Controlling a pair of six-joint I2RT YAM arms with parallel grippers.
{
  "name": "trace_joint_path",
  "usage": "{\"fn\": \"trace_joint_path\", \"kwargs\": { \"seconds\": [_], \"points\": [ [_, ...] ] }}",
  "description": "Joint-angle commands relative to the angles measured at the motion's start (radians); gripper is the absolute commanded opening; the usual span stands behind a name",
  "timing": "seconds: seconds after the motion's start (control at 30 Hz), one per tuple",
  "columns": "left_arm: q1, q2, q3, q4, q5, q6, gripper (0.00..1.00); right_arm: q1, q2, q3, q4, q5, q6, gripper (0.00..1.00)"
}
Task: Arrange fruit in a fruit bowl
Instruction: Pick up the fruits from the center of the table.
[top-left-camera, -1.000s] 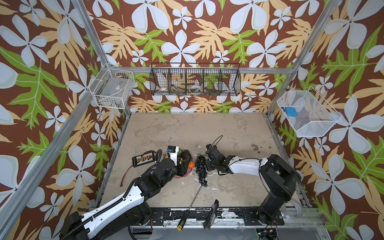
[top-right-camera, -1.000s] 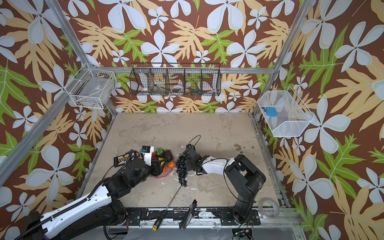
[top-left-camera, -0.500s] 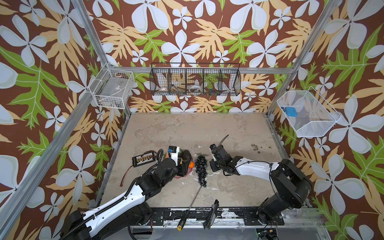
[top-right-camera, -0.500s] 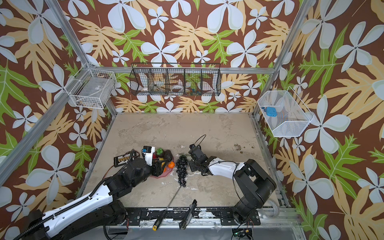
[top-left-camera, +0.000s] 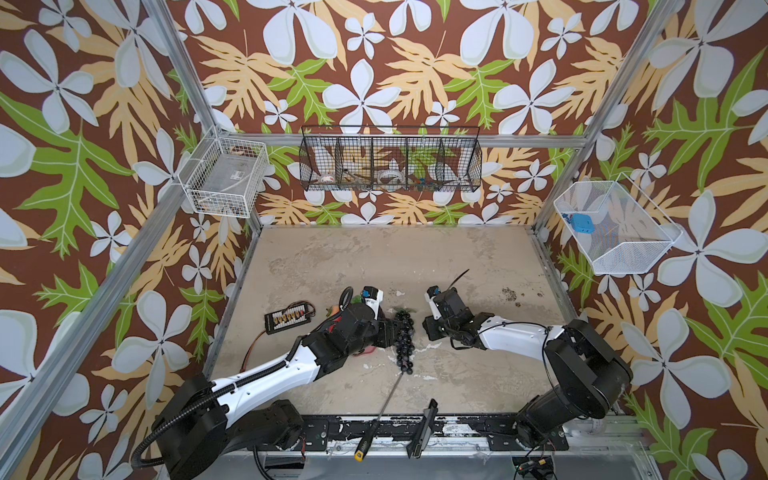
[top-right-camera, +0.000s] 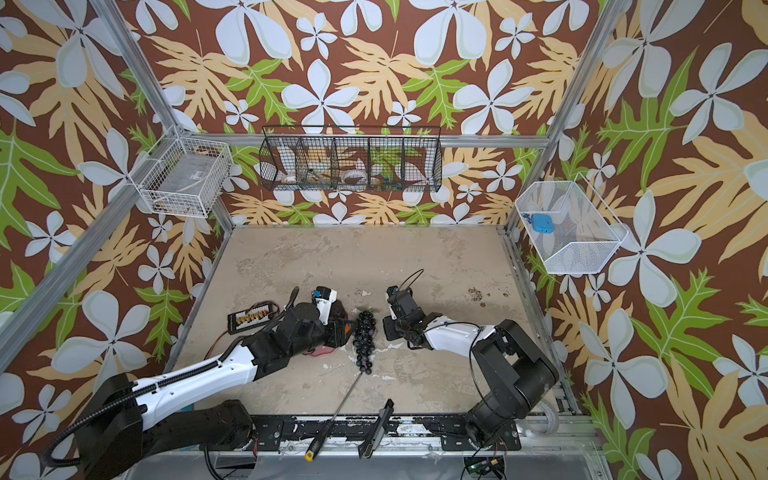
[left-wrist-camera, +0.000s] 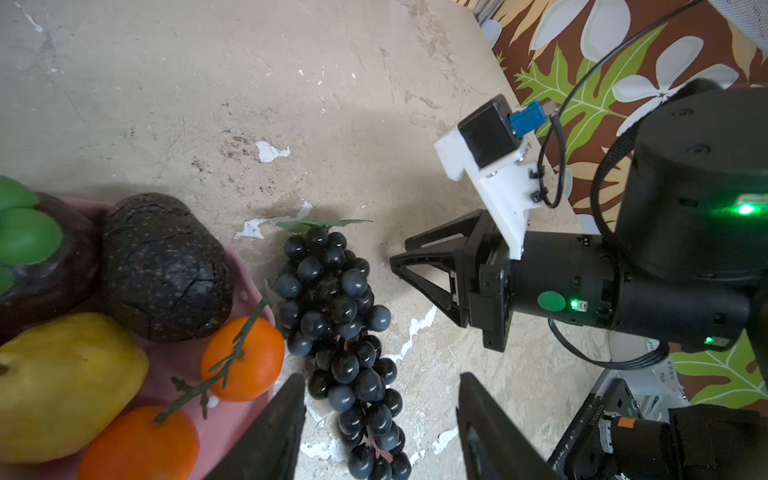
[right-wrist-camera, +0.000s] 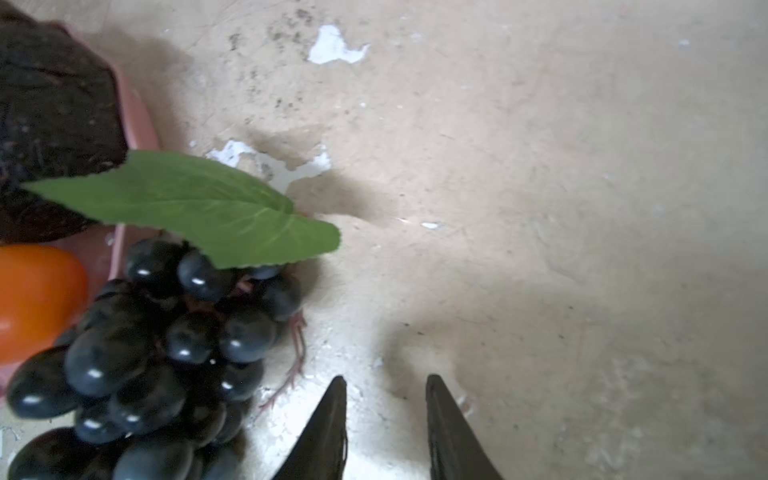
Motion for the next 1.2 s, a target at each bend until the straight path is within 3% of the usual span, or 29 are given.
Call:
{"fn": "trace_joint_path", "kwargs": {
  "seconds": [0.0, 0.2, 0.5, 0.6, 0.83, 1.17],
  "points": [
    [-0.004, 0.06, 0.043, 0.015, 0.015, -0.008, 0.6, -0.01, -0.005, 0.014, 0.056, -0.086, 0.037, 0.35],
    [-0.007, 0.19, 0.142, -0.019, -0.014, 0.025, 0.59, -0.071, 0.027, 0.036, 0.119, -0.235, 0.098, 0.37],
    [-0.007, 0.295, 0.185, -0.012, -0.023, 0.031, 0.56, -0.068, 0.078, 0.087, 0.126, -0.327, 0.107, 0.42],
    [-0.007, 0.321, 0.194, -0.006, -0.026, 0.033, 0.55, -0.066, 0.098, 0.102, 0.116, -0.308, 0.094, 0.42],
    [-0.007, 0.334, 0.193, 0.002, -0.029, 0.034, 0.54, -0.052, 0.133, 0.173, 0.044, -0.129, -0.001, 0.5],
    [-0.006, 0.235, 0.125, 0.028, -0.076, 0.027, 0.54, -0.023, 0.233, 0.269, 0.031, -0.159, -0.055, 0.56]
  ]
}}
